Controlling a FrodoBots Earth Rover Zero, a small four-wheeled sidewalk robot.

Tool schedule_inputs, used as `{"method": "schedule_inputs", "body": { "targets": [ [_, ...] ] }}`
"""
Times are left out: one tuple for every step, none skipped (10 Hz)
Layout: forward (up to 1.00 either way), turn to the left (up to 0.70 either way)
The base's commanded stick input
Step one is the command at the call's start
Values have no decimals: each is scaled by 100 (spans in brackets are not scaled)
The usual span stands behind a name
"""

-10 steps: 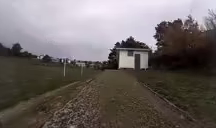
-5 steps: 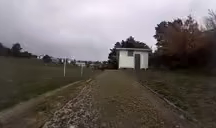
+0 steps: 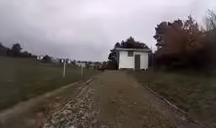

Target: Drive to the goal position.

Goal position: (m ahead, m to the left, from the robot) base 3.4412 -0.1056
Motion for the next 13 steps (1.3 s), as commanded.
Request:
{"method": "schedule_inputs", "body": {
  "targets": [
    [60, -15],
    [60, -15],
    [60, -15],
    [60, -15],
    [60, -15],
    [60, -15],
    [60, -15],
    [60, -15],
    [60, -15],
    [60, -13],
    [60, -8],
    [60, -3],
    [60, 0]
  ]
}}
